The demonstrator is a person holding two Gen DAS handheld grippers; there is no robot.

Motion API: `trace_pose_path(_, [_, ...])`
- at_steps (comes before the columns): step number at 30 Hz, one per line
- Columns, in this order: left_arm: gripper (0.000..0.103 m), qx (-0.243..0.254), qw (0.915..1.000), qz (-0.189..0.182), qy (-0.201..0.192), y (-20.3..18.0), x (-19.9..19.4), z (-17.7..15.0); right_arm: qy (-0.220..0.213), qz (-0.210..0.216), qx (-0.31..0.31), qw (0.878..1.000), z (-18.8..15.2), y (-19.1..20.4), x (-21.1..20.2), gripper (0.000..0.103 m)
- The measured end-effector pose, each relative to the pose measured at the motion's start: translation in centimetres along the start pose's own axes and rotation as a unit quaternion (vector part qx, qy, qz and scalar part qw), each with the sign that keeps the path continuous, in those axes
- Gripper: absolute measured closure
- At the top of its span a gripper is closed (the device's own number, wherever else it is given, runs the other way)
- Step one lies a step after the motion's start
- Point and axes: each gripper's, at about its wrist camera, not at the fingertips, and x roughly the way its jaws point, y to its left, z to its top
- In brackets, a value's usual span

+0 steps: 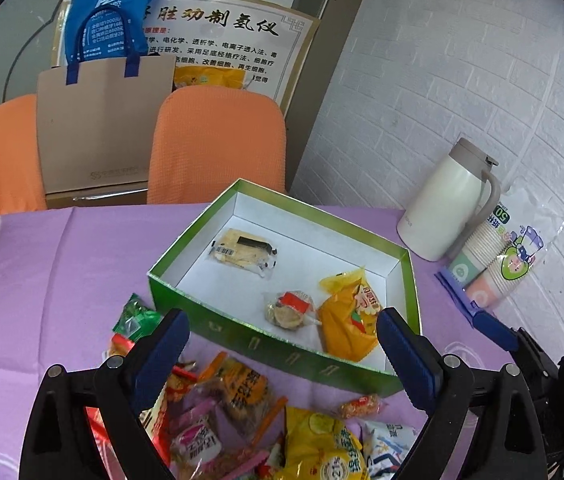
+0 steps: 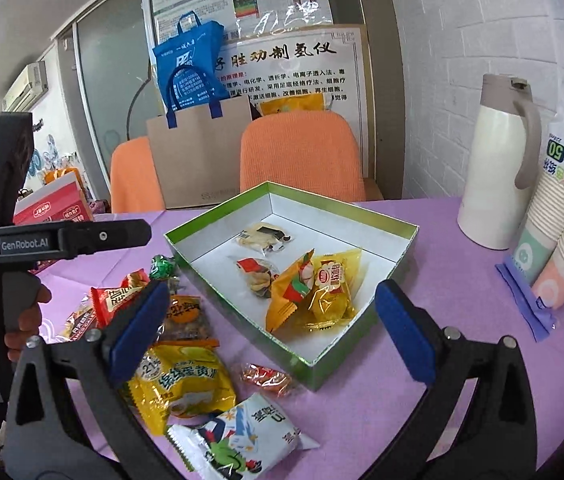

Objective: Organize snacks
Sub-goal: 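Move the right tool toward the white-and-green chip bag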

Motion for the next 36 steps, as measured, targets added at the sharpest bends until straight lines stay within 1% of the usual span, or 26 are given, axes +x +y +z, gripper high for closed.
trace_pose_path(4, [0.007,-0.013,0.9997,-0.018,-0.004,0.3,-2.6,-2.4,-0.027,-0.010,-0.011,1.000,-1.7,0.9,-3.0,0.001])
trace_pose_path(6, [0.007,-0.010,0.9997,-0.021,-0.003,0.3,-3.5,-3.9,-0.024,-0.014,-0.015,1.000,-3.0,1.3,-3.8,0.001])
trace_pose_path(11, [0.007,0.005,0.9998,-0.016,-0.006,0.1,-4.8,-8.1,0.027,0.009,-0.012,1.000,-6.7,2.5,-3.6,0.001])
trace_pose_path(14, [0.007,-0.005,0.9996,-0.022,0.015,0.7,-4.9,-10.6,0.061,0.011,-0.006,0.998,-8.6,3.0,-3.0,0.001])
trace_pose_path(16, [0.007,-0.012,0.9993,-0.022,0.029,1.5,-4.8,-12.2,0.067,0.004,-0.008,0.998,-9.3,3.1,-2.8,0.001])
trace_pose_path(20, [0.007,-0.010,0.9987,-0.008,0.050,2.8,-5.0,-14.6,0.078,-0.030,-0.036,0.996,-9.9,3.9,-2.2,0.001])
trace_pose_path(22, [0.007,-0.013,0.9984,-0.002,0.055,3.4,-5.3,-15.4,0.084,-0.032,-0.035,0.995,-10.1,4.0,-1.6,0.001])
trace_pose_path(23, [0.007,-0.015,0.9984,-0.001,0.055,3.6,-5.4,-15.7,0.087,-0.030,-0.035,0.995,-10.2,4.1,-1.4,0.006])
trace_pose_path(24, [0.007,-0.016,0.9983,-0.002,0.056,3.7,-5.5,-15.9,0.092,-0.030,-0.036,0.995,-10.4,4.2,-1.1,0.016])
trace_pose_path(25, [0.007,-0.018,0.9981,-0.004,0.058,3.8,-5.5,-16.0,0.096,-0.031,-0.041,0.994,-10.5,4.3,-0.8,0.022])
trace_pose_path(26, [0.007,-0.018,0.9980,-0.007,0.059,3.7,-5.5,-16.0,0.097,-0.034,-0.045,0.994,-10.6,4.5,-0.7,0.034])
trace_pose_path(27, [0.007,-0.014,0.9981,-0.013,0.059,3.5,-5.5,-16.0,0.097,-0.038,-0.047,0.993,-10.6,4.5,-0.6,0.049])
trace_pose_path(28, [0.007,-0.009,0.9981,-0.019,0.059,3.1,-5.5,-16.0,0.100,-0.033,-0.045,0.993,-10.7,4.3,-0.4,0.054])
trace_pose_path(30, [0.007,0.006,0.9976,-0.033,0.061,2.3,-5.6,-16.0,0.108,-0.015,-0.034,0.993,-11.0,3.8,-0.7,0.072])
trace_pose_path(31, [0.007,0.013,0.9973,-0.037,0.062,1.9,-5.5,-16.0,0.110,-0.007,-0.032,0.993,-11.1,3.7,-1.1,0.075])
trace_pose_path(32, [0.008,0.020,0.9969,-0.043,0.063,1.5,-5.5,-16.0,0.115,0.003,-0.031,0.993,-11.3,3.5,-1.5,0.080])
trace_pose_path(33, [0.009,0.027,0.9963,-0.050,0.065,1.0,-5.4,-16.1,0.121,0.012,-0.031,0.992,-11.7,3.3,-2.1,0.097])
trace_pose_path(35, [0.014,0.036,0.9944,-0.067,0.073,0.3,-5.2,-16.1,0.133,0.018,-0.033,0.990,-12.4,3.2,-3.1,0.097])
trace_pose_path(36, [0.018,0.039,0.9926,-0.082,0.080,-0.2,-4.9,-16.1,0.139,0.020,-0.035,0.989,-12.9,3.2,-3.6,0.096])
